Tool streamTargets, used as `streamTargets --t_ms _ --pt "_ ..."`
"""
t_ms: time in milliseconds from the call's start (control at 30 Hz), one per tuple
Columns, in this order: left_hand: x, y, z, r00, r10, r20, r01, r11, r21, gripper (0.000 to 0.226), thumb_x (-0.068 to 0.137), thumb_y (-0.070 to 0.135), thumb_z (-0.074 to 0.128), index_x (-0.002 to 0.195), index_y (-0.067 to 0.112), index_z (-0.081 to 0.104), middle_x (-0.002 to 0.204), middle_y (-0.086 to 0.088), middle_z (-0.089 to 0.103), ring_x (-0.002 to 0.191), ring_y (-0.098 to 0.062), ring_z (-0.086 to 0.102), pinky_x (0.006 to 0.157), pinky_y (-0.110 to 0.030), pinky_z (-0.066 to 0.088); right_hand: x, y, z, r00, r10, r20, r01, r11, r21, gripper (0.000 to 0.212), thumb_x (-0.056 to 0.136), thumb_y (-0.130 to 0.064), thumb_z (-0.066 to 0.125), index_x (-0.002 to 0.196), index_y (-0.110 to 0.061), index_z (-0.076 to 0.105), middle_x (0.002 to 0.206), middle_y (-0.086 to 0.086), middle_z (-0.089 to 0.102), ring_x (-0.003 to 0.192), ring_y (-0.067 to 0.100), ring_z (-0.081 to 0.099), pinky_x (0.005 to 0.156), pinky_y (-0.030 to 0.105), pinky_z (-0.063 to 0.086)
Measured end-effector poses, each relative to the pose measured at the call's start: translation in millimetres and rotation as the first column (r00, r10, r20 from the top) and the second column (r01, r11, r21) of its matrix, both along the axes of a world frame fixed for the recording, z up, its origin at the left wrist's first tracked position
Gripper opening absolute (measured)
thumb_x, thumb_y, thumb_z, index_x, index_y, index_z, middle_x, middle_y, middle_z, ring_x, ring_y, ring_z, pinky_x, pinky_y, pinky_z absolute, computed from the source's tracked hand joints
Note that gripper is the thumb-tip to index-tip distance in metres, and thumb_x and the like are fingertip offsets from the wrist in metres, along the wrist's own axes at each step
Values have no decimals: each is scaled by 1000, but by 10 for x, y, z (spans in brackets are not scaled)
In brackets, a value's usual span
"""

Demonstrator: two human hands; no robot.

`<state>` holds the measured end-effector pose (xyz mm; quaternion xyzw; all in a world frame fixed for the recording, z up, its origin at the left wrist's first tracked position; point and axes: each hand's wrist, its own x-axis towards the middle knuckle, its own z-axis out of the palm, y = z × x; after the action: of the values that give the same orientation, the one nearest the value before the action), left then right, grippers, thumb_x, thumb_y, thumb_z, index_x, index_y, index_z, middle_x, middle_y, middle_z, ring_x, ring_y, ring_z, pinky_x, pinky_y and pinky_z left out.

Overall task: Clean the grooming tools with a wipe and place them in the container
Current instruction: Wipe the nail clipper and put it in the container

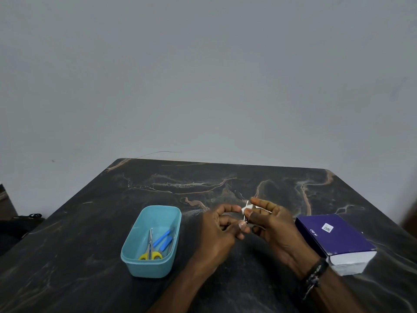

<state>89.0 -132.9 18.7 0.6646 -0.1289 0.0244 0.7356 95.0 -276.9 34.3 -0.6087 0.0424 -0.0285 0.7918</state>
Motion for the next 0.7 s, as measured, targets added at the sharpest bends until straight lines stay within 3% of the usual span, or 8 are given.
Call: streamTargets --t_ms 167,300,467,567,700 --pt "3 28 -4 1000 25 10 -25 1000 11 24 85 -3 67 101 14 63 68 -6 75 53 -6 64 45 -11 43 -13 -4 30 994 99 -39 -102 990 -97 46 74 -4 77 116 -10 62 85 14 74 72 20 68 65 31 50" --pt "23 2 -9 1000 15 18 -15 1000 9 24 84 2 70 103 15 63 73 -9 76 55 -6 65 46 -11 43 21 -31 8 999 -31 19 31 999 -17 45 74 3 75 116 -7 61 80 13 74 79 31 62 73 40 49" --pt "37 -27 -51 1000 -6 15 5 999 43 27 83 4 72 104 17 62 74 -10 76 55 -7 65 46 -11 43 12 -43 12 993 -121 16 120 992 24 38 80 1 72 115 -9 62 88 9 77 73 17 70 59 28 53" --pt "49 -9 -62 999 25 43 -28 998 60 29 82 4 73 104 19 62 72 -7 76 54 -7 65 49 -12 45 -4 -10 11 999 -49 -13 48 997 -62 35 81 -1 72 114 -9 63 92 12 76 82 24 67 70 36 51" --pt "69 16 -94 965 145 218 -199 948 250 41 81 8 75 109 32 57 71 4 75 62 -4 69 62 -15 53 -51 43 16 1000 19 5 -17 969 -246 34 81 -6 75 112 -15 62 83 10 77 76 20 70 64 32 48"
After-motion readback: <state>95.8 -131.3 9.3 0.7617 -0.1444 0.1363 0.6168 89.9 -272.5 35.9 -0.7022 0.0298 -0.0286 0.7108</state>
